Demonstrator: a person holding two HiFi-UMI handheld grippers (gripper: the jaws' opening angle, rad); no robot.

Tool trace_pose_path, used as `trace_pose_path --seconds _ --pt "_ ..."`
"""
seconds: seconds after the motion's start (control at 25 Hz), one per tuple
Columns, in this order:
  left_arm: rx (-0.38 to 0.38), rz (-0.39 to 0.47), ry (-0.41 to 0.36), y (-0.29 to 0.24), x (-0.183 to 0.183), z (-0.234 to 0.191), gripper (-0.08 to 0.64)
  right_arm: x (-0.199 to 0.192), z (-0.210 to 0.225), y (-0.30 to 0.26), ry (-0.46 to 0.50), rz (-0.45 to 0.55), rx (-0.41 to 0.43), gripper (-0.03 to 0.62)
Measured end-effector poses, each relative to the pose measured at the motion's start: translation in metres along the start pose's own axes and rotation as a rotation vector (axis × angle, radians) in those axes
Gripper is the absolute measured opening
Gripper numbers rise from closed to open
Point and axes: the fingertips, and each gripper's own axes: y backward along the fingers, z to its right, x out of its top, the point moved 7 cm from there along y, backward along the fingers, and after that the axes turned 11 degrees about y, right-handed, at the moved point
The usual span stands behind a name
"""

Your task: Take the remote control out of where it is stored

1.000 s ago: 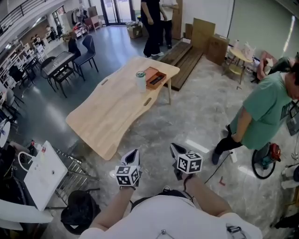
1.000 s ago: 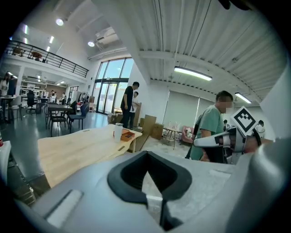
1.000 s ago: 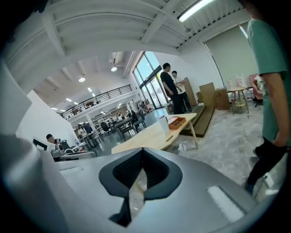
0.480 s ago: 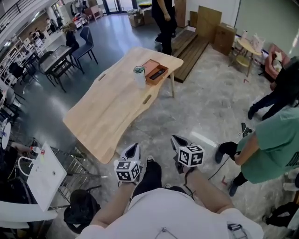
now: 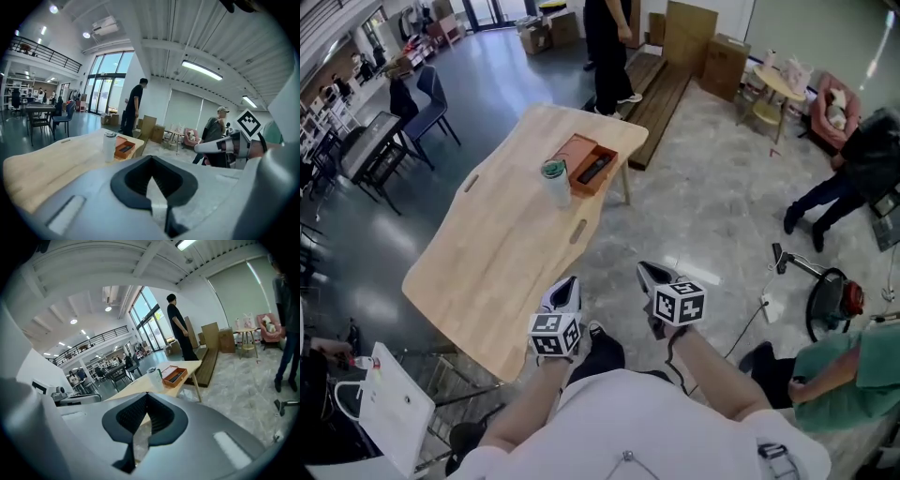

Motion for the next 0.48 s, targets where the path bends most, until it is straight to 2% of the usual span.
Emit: trace_pose_path --seconds 0.28,0.48 --pt "-0.054 0.005 -0.005 -0.078 0.077 -0.063 0.001 0.072 0.017 -0.094 0.005 -0.001 -0.035 0.028" --pt "-0.071 0.006 0.001 -0.124 0.108 -0.094 0.002 0.107 0.032 -0.143 0.024 -0.001 -0.042 0.028"
